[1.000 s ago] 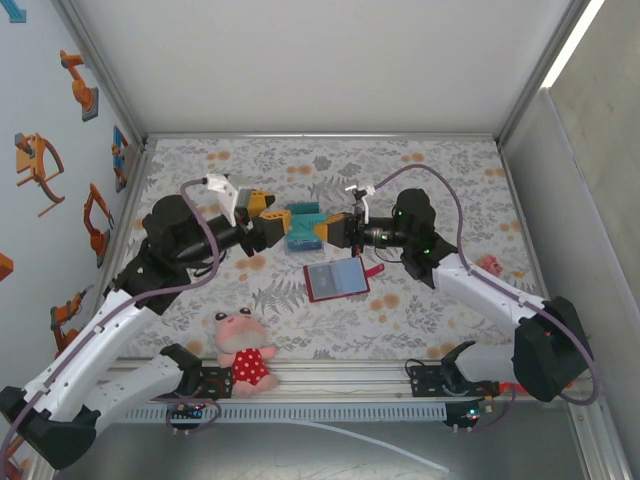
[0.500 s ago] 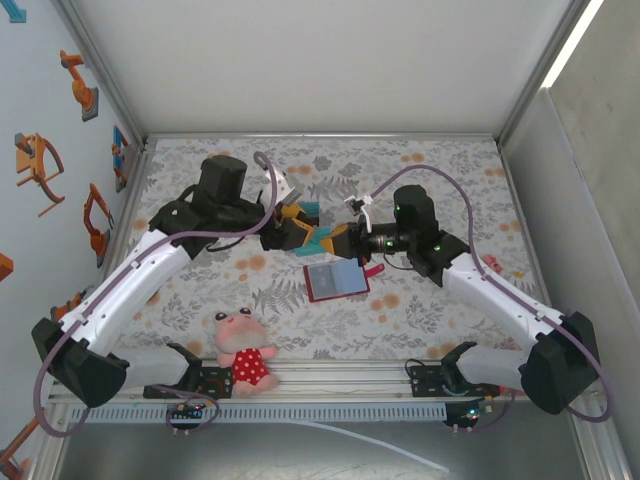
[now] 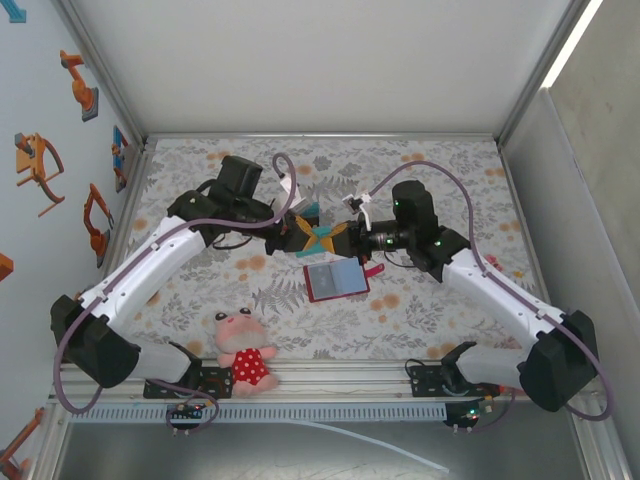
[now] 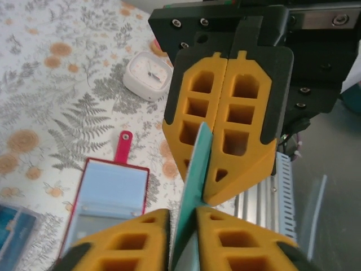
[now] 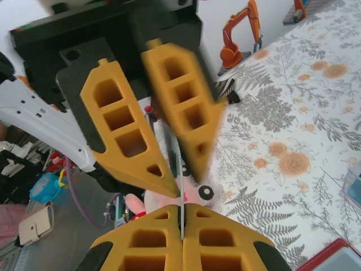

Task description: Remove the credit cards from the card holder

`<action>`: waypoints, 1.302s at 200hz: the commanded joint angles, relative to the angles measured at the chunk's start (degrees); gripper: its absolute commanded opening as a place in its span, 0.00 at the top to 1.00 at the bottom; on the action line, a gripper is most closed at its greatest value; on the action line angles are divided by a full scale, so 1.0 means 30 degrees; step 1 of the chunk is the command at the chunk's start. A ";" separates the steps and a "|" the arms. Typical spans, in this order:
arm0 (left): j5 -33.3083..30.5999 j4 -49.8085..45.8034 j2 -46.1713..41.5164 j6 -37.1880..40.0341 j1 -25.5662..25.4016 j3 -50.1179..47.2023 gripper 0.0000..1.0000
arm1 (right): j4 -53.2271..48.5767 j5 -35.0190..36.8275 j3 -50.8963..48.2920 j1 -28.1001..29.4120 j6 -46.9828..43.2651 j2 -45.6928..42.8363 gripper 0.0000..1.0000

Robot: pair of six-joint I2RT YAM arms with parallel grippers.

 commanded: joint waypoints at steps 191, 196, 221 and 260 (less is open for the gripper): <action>-0.2534 0.0988 0.8304 1.2760 0.3907 0.4547 1.00 | -0.3360 1.2269 -0.0070 0.0057 0.0027 -0.2305 0.27; -0.2533 0.0880 0.8681 1.3110 0.3911 0.4738 1.00 | -0.3384 1.2538 -0.0099 0.0057 0.0077 -0.2353 0.27; -0.2543 0.0222 1.0346 1.3865 0.4068 0.5812 1.00 | -0.3484 1.3092 -0.0178 0.0028 0.0257 -0.2600 0.27; -0.2345 0.0094 1.2047 1.4331 0.4336 0.6910 1.00 | -0.3657 1.3306 -0.0246 0.0027 0.0479 -0.2756 0.27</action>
